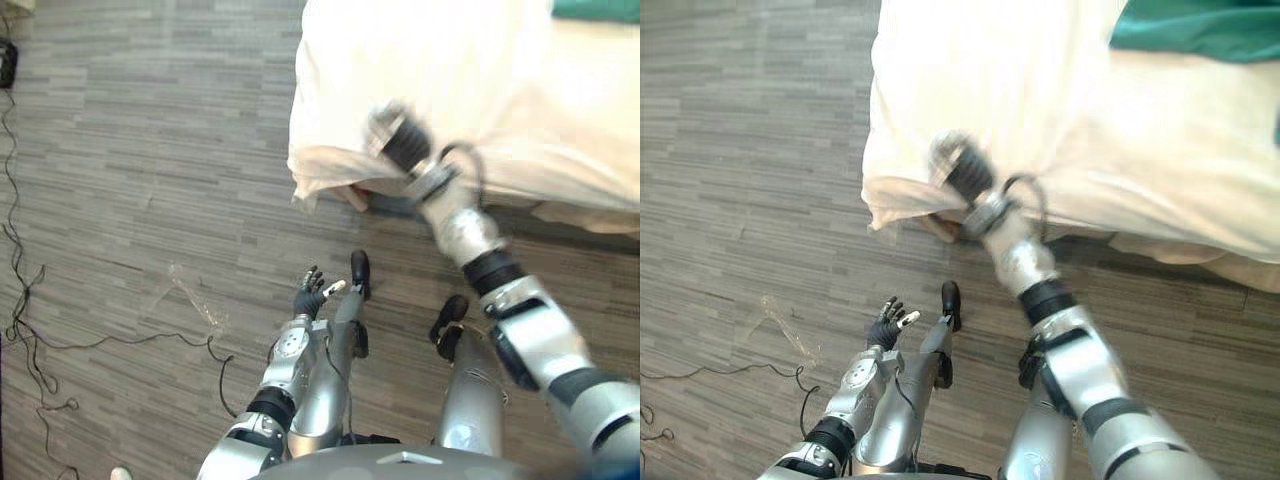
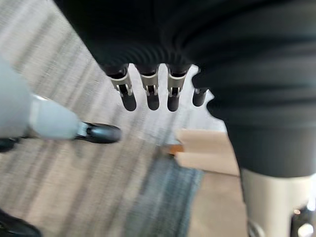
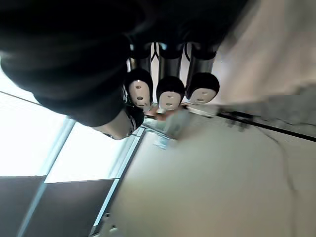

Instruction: Tidy the bed and pick cloth on bed and put in laundry

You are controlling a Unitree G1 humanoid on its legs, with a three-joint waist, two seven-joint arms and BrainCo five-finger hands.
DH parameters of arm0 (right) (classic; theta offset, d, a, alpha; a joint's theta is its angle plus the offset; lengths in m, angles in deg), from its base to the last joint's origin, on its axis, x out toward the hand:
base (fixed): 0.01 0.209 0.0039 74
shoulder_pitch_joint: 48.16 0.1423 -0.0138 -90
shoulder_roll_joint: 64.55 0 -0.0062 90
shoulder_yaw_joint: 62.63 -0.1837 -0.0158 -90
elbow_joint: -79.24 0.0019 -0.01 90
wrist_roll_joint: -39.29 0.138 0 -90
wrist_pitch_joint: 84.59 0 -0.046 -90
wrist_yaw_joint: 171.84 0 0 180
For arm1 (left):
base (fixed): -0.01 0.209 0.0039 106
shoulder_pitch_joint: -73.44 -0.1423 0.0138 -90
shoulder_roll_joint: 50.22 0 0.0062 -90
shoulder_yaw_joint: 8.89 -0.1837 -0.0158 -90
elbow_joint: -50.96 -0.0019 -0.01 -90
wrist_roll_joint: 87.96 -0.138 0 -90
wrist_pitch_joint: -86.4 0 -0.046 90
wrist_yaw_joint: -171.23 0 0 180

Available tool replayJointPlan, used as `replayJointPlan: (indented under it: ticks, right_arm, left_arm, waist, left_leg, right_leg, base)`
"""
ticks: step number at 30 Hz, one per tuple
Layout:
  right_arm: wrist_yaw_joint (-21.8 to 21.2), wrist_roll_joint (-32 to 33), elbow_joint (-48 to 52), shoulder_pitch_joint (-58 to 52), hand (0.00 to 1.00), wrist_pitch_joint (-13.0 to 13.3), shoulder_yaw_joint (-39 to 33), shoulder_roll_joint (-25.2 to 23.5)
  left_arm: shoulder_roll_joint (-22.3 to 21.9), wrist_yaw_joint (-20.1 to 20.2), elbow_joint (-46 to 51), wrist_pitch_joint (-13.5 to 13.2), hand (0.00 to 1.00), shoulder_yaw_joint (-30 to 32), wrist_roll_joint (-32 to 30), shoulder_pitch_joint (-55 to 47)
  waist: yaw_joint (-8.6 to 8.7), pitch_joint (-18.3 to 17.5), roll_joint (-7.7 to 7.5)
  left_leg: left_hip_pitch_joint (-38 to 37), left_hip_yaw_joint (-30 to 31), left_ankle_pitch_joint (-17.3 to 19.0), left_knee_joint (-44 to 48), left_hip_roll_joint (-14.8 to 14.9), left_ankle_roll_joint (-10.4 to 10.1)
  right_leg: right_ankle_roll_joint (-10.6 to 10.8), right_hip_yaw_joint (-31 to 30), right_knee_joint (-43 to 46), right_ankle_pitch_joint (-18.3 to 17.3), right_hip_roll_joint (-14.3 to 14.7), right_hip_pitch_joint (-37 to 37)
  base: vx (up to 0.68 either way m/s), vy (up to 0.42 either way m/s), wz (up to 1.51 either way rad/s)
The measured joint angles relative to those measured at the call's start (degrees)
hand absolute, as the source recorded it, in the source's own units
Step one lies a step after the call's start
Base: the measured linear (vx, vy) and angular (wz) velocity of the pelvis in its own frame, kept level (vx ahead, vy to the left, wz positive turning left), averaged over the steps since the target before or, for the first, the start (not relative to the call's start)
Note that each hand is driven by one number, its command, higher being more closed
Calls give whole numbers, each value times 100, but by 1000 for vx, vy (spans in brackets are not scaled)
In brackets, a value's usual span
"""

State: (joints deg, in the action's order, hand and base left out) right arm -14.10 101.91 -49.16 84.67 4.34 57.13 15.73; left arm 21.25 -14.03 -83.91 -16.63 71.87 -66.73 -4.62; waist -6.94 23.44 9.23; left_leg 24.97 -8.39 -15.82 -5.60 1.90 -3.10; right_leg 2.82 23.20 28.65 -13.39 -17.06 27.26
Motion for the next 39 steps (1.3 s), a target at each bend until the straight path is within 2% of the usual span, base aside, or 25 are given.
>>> replayJointPlan:
  ticks: [3,5,9,15,19,22,25,30,35,39]
  right_arm:
    - [-77,-32,-253,-309,100,-279,665,-511]
    - [-239,-35,-236,-296,100,-292,748,-683]
    - [-489,-103,150,-277,100,-203,1087,-937]
    - [-457,-337,482,-279,100,119,1433,-1012]
    - [-404,-270,1115,-223,100,515,1150,-1022]
    - [-97,-142,1207,-73,100,743,769,-1019]
    - [245,-6,1116,233,100,915,464,-1019]
    - [754,-103,906,577,100,968,-81,-956]
    - [1299,-502,375,1322,100,955,-589,-523]
    - [1576,-775,-236,1875,100,883,-1417,156]
  left_arm:
    - [21,0,-199,-101,0,-215,-14,-3]
    - [57,-5,-387,-109,0,-298,-62,-39]
    - [421,-60,-432,-143,0,-512,-283,-356]
    - [690,-119,-545,-144,0,-726,-515,-533]
    - [914,-110,-607,-108,0,-865,-634,-646]
    - [979,-104,-604,12,0,-867,-722,-650]
    - [989,-109,-604,52,0,-856,-717,-647]
    - [975,-132,-581,12,0,-854,-607,-612]
    - [932,-133,-451,111,0,-862,-604,-464]
    - [761,-114,-470,144,0,-875,-355,-248]
  waist:
    - [13,-2,-21]
    - [-3,5,-82]
    - [21,-11,-357]
    - [9,-95,-534]
    - [2,-211,-747]
    - [-1,-254,-826]
    - [-6,-254,-825]
    - [23,-218,-762]
    - [-10,-82,-504]
    - [-96,101,-245]
  left_leg:
    - [-38,134,2,0,42,-3]
    - [-188,154,3,-1,32,-3]
    - [-577,176,166,-3,133,-123]
    - [-744,213,255,-6,276,-96]
    - [-908,116,287,-5,330,-63]
    - [-1011,57,300,-5,387,-71]
    - [-1015,-81,297,-5,472,-71]
    - [-990,-230,264,-5,511,-63]
    - [-654,-218,220,-5,518,-101]
    - [-148,-212,14,-3,439,0]
  right_leg:
    - [-6,182,-73,-11,29,-191]
    - [18,194,-129,11,39,-384]
    - [39,159,-459,154,218,-849]
    - [63,179,-935,393,475,-1201]
    - [48,140,-1099,505,557,-1404]
    - [24,80,-1207,558,632,-1496]
    - [-28,-69,-1259,630,724,-1422]
    - [-74,-269,-1187,668,794,-1241]
    - [-116,-291,-977,620,769,-803]
    - [-131,-322,-472,508,579,-95]
  base:
    - [16,-65,25]
    - [-5,-24,10]
    - [-44,-6,-14]
    - [-32,-13,-8]
    - [34,-35,-8]
    - [36,-59,-15]
    - [7,-51,-26]
    - [3,-48,-24]
    - [-16,-41,-1]
    - [2,-50,6]
